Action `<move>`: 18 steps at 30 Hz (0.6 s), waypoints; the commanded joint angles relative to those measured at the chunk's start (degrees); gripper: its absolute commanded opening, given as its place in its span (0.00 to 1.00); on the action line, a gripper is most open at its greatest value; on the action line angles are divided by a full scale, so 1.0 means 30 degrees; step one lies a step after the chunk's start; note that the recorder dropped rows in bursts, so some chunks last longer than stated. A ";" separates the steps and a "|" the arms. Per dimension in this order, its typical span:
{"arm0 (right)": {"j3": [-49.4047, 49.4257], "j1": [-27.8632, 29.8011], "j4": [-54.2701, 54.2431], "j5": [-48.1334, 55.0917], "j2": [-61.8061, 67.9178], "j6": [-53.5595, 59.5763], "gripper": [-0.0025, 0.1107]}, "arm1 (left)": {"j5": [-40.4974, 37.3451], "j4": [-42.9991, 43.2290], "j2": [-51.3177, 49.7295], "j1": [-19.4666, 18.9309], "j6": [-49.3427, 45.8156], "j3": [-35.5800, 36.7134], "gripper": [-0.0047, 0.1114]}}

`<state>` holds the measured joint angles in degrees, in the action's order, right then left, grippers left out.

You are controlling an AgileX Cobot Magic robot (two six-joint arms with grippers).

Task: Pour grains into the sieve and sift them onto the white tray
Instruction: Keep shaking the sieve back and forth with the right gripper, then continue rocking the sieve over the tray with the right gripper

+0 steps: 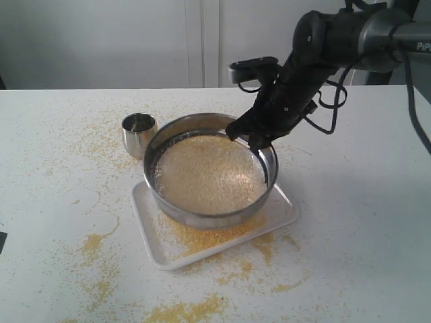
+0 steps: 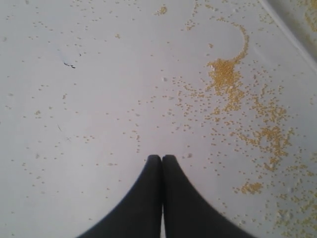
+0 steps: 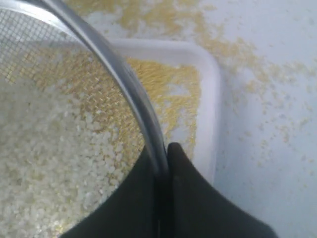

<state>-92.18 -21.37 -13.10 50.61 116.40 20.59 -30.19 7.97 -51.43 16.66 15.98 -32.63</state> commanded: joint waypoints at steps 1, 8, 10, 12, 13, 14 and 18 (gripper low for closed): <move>-0.0113 0.0123 0.2215 -0.0780 -0.0319 -0.4877 0.02 | -0.0217 -0.0059 0.0049 0.0014 0.0103 -0.0183 0.04; -0.0113 -0.0554 0.0005 0.1386 -0.0362 0.3460 0.02 | -0.0217 -0.0059 0.0049 0.0014 0.0103 -0.0183 0.04; -0.0113 -0.0346 0.2480 0.0016 -0.0353 -0.2278 0.02 | -0.0217 -0.0059 0.0049 0.0014 0.0103 -0.0183 0.04; -0.0113 -0.0169 0.3390 -0.0615 -0.0322 -0.7456 0.02 | -0.0217 -0.0059 0.0049 0.0014 0.0103 -0.0183 0.04; -0.0113 -0.0169 0.2818 -0.0647 -0.0322 -0.7094 0.02 | -0.0217 -0.0059 0.0049 0.0014 0.0103 -0.0183 0.04; -0.0113 -0.0303 0.1864 -0.0427 -0.0311 -0.5518 0.02 | -0.0217 -0.0059 0.0049 0.0014 0.0103 -0.0183 0.04; -0.0113 -0.0690 0.0161 0.1262 -0.0311 0.3004 0.02 | -0.0217 -0.0059 0.0049 0.0014 0.0103 -0.0183 0.04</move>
<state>-92.16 -22.48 -9.32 51.11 116.41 18.57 -30.19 7.97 -51.43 16.66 15.98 -32.63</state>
